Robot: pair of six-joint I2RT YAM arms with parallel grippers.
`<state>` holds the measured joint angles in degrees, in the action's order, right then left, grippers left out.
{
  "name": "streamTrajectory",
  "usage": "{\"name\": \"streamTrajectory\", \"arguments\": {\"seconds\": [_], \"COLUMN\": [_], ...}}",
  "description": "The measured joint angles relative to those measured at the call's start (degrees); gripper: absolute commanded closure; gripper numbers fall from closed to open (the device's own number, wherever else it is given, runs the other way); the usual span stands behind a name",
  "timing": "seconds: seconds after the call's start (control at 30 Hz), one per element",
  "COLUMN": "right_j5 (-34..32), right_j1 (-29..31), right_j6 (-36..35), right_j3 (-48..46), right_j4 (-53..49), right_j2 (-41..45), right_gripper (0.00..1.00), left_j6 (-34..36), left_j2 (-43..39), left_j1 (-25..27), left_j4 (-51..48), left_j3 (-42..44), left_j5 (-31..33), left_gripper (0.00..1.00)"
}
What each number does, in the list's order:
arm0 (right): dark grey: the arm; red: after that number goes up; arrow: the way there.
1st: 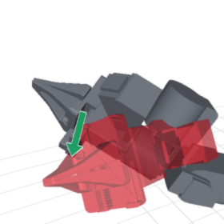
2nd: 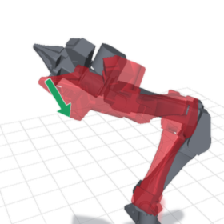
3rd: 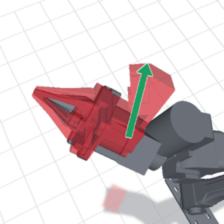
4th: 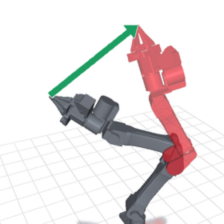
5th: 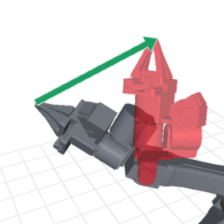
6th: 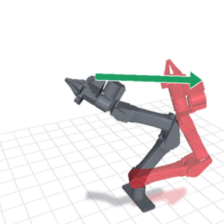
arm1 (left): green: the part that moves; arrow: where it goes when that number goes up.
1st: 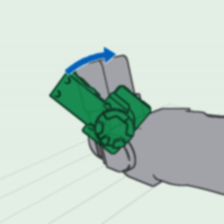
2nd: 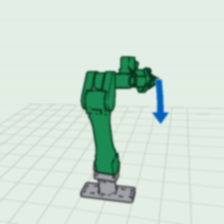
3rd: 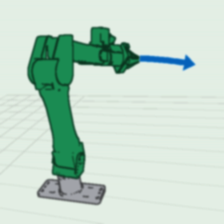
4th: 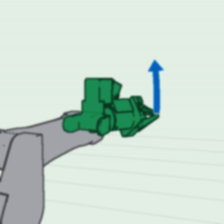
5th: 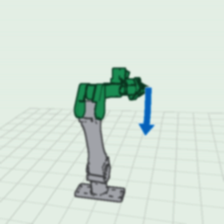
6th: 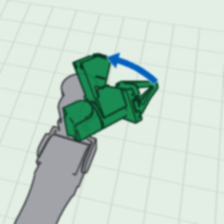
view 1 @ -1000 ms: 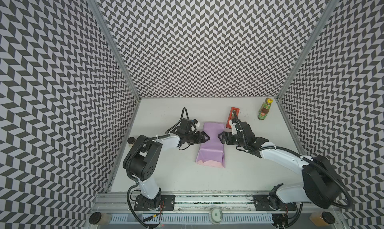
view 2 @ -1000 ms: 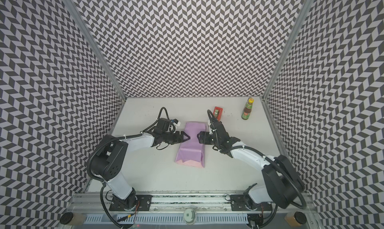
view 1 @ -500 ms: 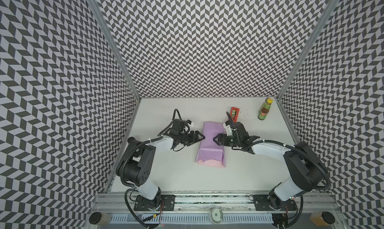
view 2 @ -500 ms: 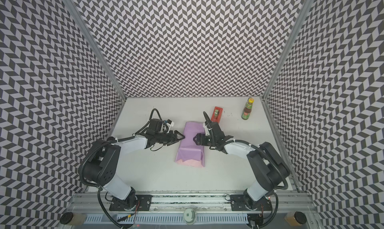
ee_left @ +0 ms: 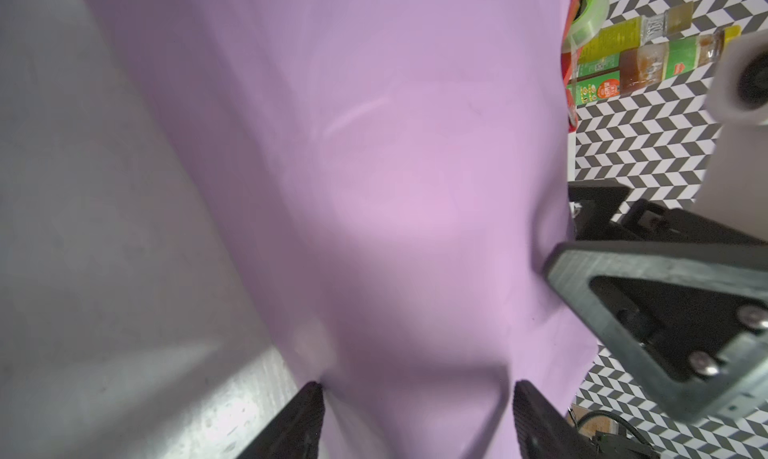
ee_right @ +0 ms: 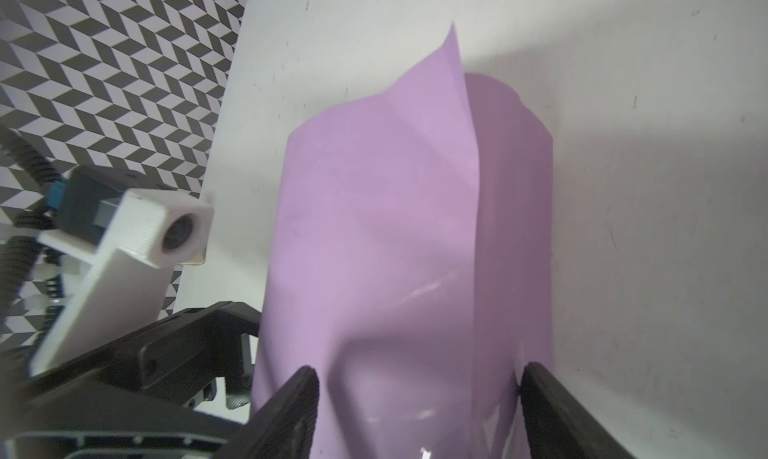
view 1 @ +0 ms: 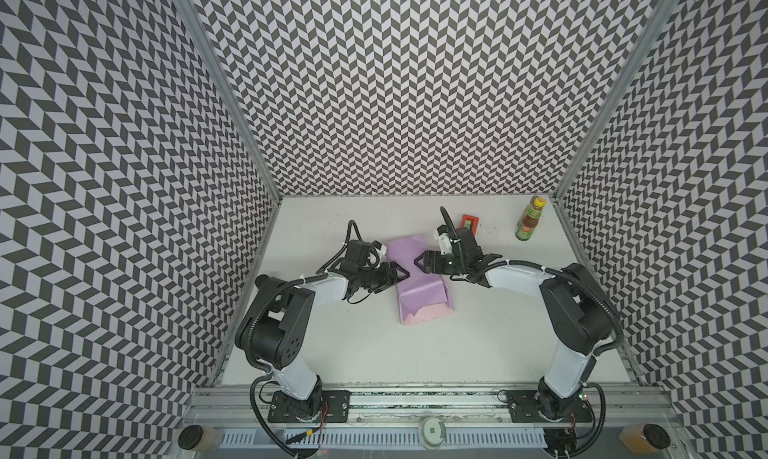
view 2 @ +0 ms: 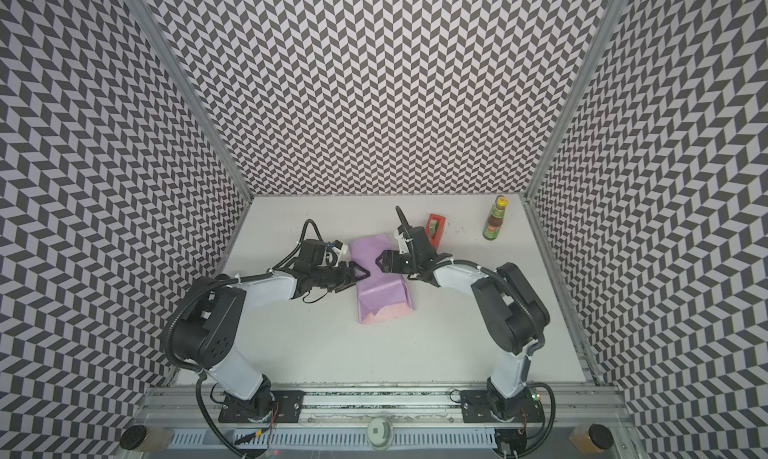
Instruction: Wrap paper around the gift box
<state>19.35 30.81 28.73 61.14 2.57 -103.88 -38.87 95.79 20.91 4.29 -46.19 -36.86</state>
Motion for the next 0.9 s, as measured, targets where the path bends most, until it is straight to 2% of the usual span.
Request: {"name": "streamTrajectory", "arguments": {"seconds": [0.2, 0.4, 0.9], "right_j5": [0.92, 3.04, 7.30], "right_j1": [-2.99, -7.28, -7.23], "right_j6": [-3.69, -7.10, -8.15], "right_j3": [-2.29, -2.51, -2.51], "right_j4": [-1.14, -1.51, -0.94], "right_j2": [3.91, 4.46, 0.76], "right_gripper": [0.20, 0.26, 0.38], "left_j6": [0.26, 0.46, 0.46], "left_j2": [-0.02, -0.02, 2.01], "left_j1": [-0.11, -0.11, 0.22], "left_j4": [-0.02, -0.13, -0.61], "left_j3": [-0.92, -1.73, -3.54], "left_j5": [1.53, 2.34, 2.73], "left_gripper": [0.23, 0.24, 0.30]}}
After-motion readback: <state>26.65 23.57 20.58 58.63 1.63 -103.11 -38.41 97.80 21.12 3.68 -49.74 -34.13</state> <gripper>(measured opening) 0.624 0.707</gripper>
